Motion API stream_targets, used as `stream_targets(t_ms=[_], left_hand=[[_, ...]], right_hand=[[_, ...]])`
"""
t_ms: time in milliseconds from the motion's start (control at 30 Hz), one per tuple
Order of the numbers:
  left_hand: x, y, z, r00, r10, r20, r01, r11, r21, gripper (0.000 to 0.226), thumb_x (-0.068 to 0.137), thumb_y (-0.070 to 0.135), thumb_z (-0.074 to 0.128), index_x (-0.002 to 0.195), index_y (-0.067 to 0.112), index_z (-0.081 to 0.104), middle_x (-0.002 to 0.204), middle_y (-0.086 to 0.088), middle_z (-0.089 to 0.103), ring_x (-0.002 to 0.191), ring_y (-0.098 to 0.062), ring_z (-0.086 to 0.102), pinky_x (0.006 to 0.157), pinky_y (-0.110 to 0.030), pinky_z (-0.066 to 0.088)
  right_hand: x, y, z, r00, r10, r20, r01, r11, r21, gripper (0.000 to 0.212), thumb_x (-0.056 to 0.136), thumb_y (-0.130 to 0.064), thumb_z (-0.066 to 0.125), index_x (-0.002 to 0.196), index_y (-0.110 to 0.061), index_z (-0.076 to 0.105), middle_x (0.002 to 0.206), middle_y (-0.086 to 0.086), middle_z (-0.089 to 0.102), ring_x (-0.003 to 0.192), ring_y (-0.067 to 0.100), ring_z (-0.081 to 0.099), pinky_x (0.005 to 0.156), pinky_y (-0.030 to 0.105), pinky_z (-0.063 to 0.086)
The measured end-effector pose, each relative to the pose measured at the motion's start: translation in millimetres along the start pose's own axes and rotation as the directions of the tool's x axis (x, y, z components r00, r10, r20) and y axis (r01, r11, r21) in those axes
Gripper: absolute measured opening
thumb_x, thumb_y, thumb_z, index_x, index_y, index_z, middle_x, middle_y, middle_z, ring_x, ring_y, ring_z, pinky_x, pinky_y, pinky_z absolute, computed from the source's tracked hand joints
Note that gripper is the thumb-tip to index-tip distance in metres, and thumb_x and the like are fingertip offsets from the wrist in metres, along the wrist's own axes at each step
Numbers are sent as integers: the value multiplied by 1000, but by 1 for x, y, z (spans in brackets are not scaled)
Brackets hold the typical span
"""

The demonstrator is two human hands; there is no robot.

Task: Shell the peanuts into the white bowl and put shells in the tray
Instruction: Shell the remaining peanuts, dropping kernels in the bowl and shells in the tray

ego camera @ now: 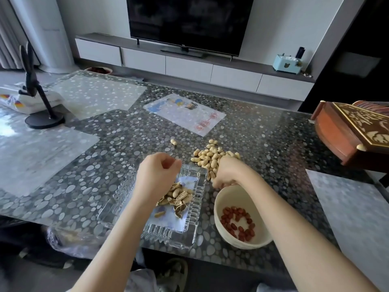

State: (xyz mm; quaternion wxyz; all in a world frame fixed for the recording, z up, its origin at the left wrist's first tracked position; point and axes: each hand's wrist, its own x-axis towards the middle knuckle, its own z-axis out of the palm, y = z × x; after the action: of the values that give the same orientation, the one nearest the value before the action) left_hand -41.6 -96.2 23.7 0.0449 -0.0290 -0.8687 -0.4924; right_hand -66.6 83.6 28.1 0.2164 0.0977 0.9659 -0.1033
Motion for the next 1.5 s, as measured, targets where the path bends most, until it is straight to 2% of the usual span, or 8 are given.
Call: stream_targets(t_ms=[167,367,533,700,833,1067,1367,1500], left_hand=[[-19,14,17,974,122,189,-103,989,-108,23,86,39,64,70,23,67,47,13,55,37,0,40,39,-10,28],[-37,29,26,923,228,311,-129,942,-310,14,84,28,69,75,19,75,64,9,71,52,5,55,52,-9,38],[-42,31,37,874,229,429,30,855,-518,24,76,40,71,76,16,73,84,-24,67,80,-41,60,85,-51,49],[-54,41,48,830,204,519,134,830,-541,25,88,31,59,78,8,59,67,1,49,66,-11,45,67,-26,39],[-61,47,56,833,268,485,-4,878,-478,53,91,50,45,91,-3,46,76,-5,41,72,-18,39,68,-36,37],[-67,51,67,873,323,366,-117,867,-485,30,100,28,41,73,14,43,66,6,38,65,-15,35,64,-43,34],[-77,58,73,885,328,330,-189,902,-389,33,101,26,37,71,12,37,60,10,36,58,-9,32,57,-33,31],[-78,60,75,901,290,324,-177,925,-335,34,102,24,36,69,13,33,59,7,35,54,-7,29,52,-22,29]], right_hand=[[-62,18,2,885,-180,-430,393,784,481,20,73,-22,82,78,-12,66,72,-2,69,66,9,62,60,18,48],[-104,31,30,797,-129,-590,510,669,541,20,71,-29,83,80,-23,66,74,-7,69,70,3,64,64,12,50],[-116,48,35,816,-160,-555,513,641,570,25,76,-46,71,83,-22,67,75,-7,70,72,3,66,66,19,54],[-124,55,38,788,-269,-554,587,602,542,37,89,-51,42,76,-23,62,58,-12,54,56,3,51,54,28,42],[-126,53,42,775,-221,-592,600,549,582,30,93,-40,37,76,-26,57,58,-16,53,56,-1,48,52,15,38],[-121,48,60,690,-83,-719,608,605,514,38,98,-38,33,76,-15,53,59,-6,50,53,7,46,49,24,35],[-124,46,62,711,41,-702,535,616,578,43,100,-33,32,67,-14,51,55,1,51,49,6,44,48,31,35],[-123,44,63,724,96,-683,490,626,607,45,102,-27,33,60,-19,46,47,-8,44,44,4,44,45,19,30]])
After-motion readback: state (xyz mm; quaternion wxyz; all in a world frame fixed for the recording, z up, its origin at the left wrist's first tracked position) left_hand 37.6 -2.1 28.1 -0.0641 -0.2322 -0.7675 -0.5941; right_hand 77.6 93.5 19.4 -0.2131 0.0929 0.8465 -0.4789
